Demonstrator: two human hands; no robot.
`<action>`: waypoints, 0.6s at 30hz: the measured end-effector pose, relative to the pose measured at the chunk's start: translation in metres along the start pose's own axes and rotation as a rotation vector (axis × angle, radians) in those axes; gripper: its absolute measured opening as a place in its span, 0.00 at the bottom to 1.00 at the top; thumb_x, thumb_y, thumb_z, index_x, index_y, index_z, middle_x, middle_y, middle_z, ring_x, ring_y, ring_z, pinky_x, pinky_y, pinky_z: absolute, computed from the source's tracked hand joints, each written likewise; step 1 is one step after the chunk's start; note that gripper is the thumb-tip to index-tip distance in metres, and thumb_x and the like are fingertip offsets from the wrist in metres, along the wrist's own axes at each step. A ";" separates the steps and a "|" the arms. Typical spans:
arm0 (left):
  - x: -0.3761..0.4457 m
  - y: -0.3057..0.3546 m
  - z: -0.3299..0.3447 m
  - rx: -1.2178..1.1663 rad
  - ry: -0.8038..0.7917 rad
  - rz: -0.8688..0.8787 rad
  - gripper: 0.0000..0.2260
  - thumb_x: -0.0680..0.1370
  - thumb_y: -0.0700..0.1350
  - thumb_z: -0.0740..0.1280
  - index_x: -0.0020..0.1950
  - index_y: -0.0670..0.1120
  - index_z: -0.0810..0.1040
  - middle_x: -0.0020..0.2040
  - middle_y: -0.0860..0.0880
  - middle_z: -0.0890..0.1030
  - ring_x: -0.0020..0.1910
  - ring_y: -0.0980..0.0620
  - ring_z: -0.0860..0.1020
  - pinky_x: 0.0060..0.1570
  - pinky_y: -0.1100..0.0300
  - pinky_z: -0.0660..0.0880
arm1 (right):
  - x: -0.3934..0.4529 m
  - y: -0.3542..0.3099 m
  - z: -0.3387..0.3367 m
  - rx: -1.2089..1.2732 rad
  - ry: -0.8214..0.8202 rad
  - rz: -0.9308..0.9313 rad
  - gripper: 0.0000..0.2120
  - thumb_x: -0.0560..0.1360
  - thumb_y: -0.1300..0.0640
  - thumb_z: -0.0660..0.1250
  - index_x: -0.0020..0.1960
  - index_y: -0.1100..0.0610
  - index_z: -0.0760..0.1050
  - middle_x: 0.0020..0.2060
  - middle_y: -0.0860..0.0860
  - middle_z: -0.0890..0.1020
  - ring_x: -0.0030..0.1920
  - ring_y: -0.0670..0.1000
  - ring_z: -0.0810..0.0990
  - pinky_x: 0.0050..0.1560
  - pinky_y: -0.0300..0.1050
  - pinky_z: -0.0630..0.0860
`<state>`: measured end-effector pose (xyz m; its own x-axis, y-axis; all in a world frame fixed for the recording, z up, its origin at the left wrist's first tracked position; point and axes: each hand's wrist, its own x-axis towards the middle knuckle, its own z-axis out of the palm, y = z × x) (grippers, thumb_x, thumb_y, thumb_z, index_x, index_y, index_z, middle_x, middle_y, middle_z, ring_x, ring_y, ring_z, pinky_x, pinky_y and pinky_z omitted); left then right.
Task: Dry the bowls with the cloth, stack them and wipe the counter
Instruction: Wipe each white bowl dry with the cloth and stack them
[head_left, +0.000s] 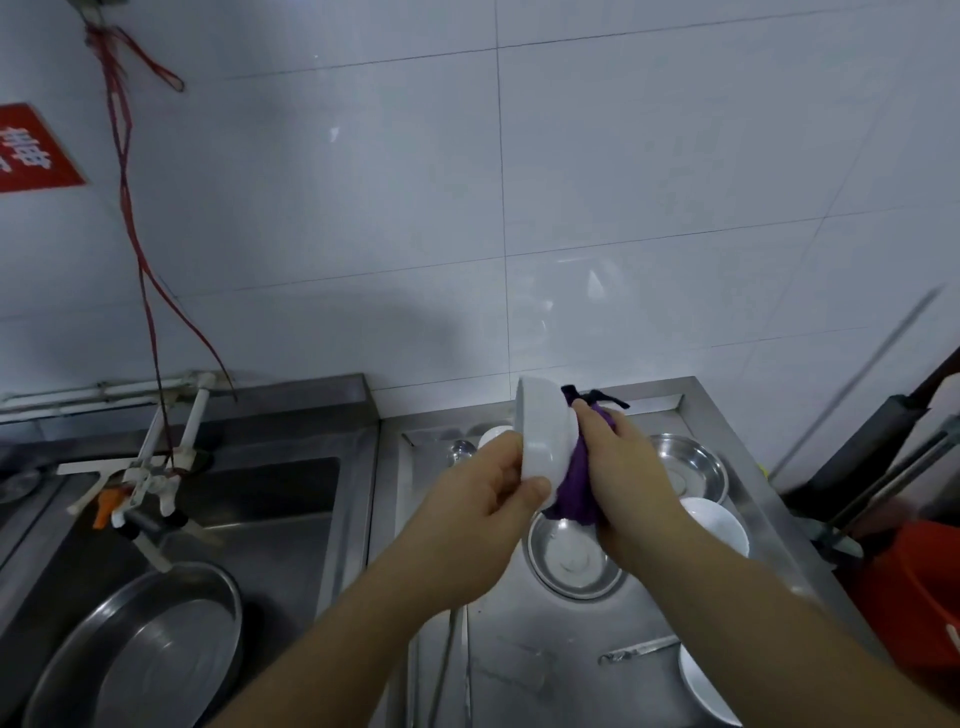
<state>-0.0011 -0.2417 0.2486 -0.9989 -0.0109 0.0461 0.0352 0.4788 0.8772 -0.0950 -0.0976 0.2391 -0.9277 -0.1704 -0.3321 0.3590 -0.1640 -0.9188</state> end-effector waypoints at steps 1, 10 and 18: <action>0.000 -0.003 -0.002 0.100 -0.010 -0.010 0.09 0.84 0.54 0.63 0.63 0.61 0.75 0.53 0.58 0.84 0.51 0.56 0.83 0.52 0.54 0.84 | -0.002 0.003 0.001 -0.009 0.005 0.009 0.08 0.81 0.46 0.68 0.54 0.50 0.81 0.42 0.51 0.88 0.45 0.56 0.89 0.44 0.59 0.87; -0.011 -0.027 -0.016 0.546 -0.102 0.067 0.04 0.87 0.55 0.59 0.58 0.57 0.66 0.55 0.50 0.83 0.46 0.52 0.83 0.47 0.57 0.84 | -0.010 0.022 0.006 0.084 0.080 -0.002 0.05 0.80 0.48 0.73 0.50 0.48 0.83 0.43 0.49 0.88 0.46 0.54 0.89 0.46 0.56 0.87; -0.014 -0.052 -0.017 0.877 -0.225 0.226 0.14 0.85 0.47 0.66 0.69 0.51 0.67 0.61 0.46 0.84 0.57 0.44 0.85 0.57 0.50 0.83 | -0.012 0.034 0.004 0.068 -0.059 0.100 0.34 0.60 0.53 0.86 0.63 0.54 0.79 0.55 0.59 0.86 0.51 0.63 0.88 0.42 0.59 0.86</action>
<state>0.0112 -0.2814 0.2110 -0.9571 0.2897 -0.0028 0.2845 0.9417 0.1797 -0.0711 -0.1044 0.2129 -0.8803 -0.2454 -0.4061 0.4570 -0.2087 -0.8646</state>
